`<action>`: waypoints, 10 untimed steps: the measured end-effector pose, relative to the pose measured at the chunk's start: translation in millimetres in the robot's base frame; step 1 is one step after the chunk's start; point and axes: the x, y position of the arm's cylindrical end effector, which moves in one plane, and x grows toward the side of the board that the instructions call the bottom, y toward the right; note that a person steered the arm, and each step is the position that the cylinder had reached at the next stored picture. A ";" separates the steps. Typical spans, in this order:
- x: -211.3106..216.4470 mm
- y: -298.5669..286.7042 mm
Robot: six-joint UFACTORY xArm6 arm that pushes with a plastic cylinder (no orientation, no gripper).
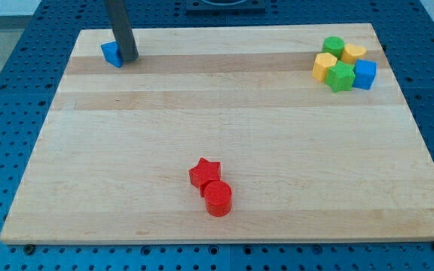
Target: Separate the yellow heart and the green circle
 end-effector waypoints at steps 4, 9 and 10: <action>15.7 106.7; -42.7 295.6; -42.7 298.2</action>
